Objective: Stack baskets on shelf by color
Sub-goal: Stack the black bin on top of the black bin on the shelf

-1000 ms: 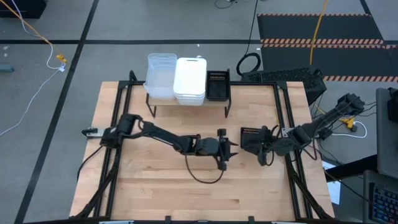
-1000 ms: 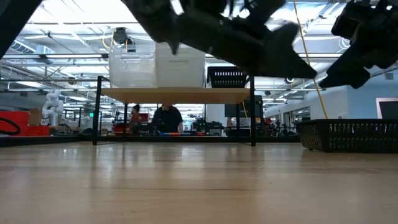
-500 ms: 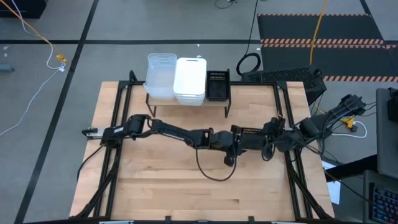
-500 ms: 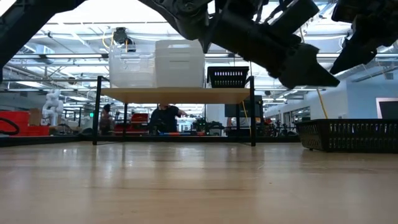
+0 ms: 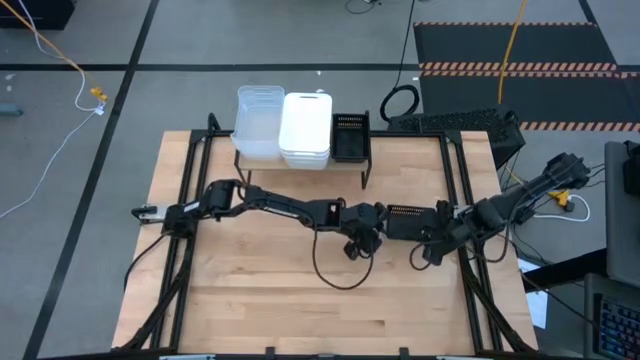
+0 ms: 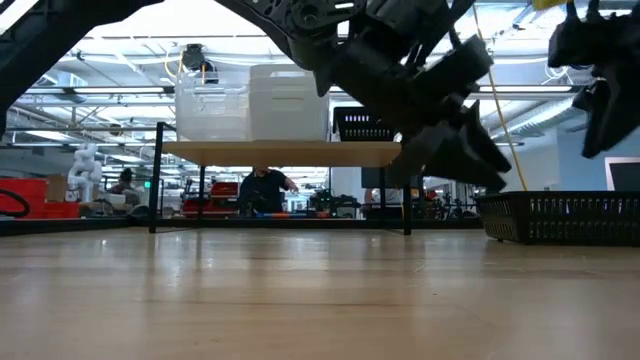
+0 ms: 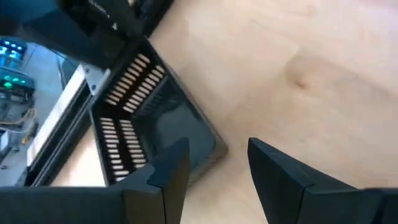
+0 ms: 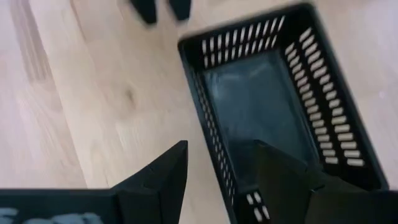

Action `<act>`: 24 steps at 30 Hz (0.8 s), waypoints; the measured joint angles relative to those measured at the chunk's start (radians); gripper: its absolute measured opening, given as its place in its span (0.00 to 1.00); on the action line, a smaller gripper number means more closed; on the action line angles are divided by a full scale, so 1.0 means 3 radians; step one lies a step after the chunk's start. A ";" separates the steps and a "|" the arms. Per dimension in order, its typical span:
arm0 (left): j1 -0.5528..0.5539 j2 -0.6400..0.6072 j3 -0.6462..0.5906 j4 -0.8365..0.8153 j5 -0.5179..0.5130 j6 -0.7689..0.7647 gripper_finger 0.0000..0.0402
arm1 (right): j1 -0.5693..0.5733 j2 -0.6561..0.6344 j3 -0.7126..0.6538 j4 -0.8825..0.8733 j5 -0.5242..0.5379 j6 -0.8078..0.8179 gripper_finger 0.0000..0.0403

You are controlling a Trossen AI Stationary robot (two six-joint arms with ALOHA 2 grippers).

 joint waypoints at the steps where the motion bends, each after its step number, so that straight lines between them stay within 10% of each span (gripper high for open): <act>1: 0.0009 0.0000 -0.0001 -0.0021 -0.0005 0.0059 0.41 | 0.0000 0.0028 -0.0001 -0.0024 -0.0047 -0.0015 0.42; 24: 0.0027 0.0000 -0.0001 0.0029 -0.0309 -0.0042 0.41 | 0.0000 0.1072 -0.0039 0.0292 0.0055 -0.0508 0.36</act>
